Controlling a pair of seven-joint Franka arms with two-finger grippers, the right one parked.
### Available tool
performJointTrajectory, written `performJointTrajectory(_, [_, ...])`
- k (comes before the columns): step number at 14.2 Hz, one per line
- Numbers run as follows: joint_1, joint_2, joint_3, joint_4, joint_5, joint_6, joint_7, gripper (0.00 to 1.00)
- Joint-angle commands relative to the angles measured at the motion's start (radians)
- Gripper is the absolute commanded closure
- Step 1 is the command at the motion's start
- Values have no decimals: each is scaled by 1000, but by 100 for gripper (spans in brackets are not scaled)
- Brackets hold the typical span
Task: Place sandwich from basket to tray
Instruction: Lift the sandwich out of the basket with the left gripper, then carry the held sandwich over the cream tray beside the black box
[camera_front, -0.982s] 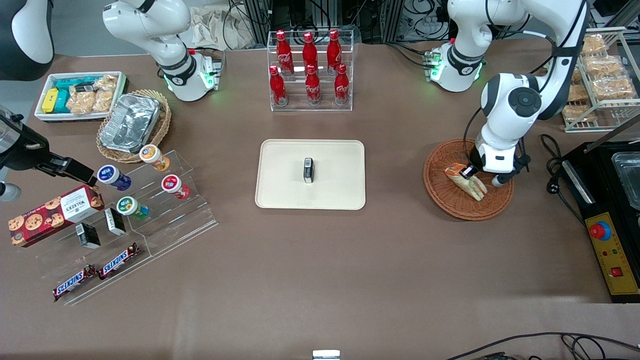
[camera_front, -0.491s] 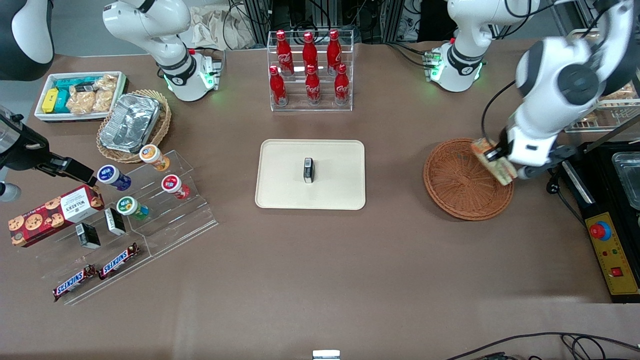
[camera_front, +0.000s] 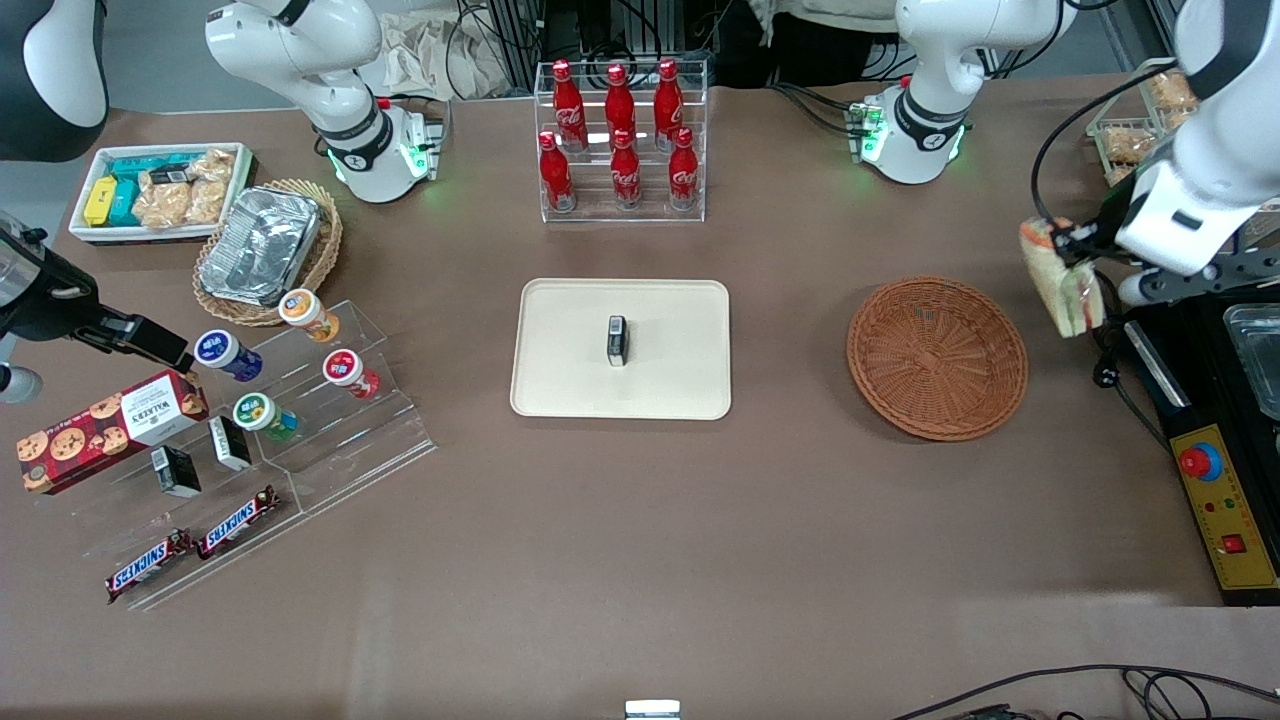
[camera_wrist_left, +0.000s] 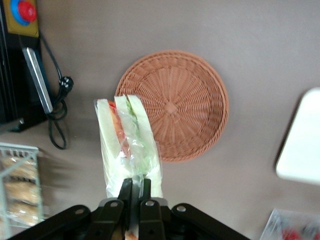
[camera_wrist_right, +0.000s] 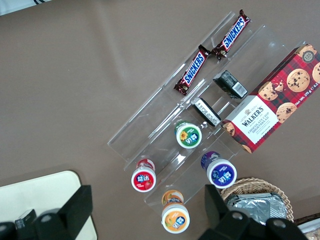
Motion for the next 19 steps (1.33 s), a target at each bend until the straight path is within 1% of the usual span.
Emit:
performJointTrajectory(1, [7,24,-3,73,-19,-81,116,100])
performJointTrajectory(6, [0,22,-11,84,-65,-99,110,100])
performJointTrajectory(7, [-1,24,-11,84,-90,-99,85,100])
performJointTrajectory(10, [-30,41,-40,82,-122,-98,24,100])
performJointTrajectory(12, [-78,56,-60,76,-127,-86,-72,100])
performJointTrajectory(14, [-148,84,-61,81,-133,-72,-105,100])
performJointTrajectory(15, [-179,93,-63,76,-136,-38,-134,100])
performJointTrajectory(16, [-219,97,-64,73,-147,0,-183,100])
performJointTrajectory(19, [-318,149,-64,47,-214,104,-315,100])
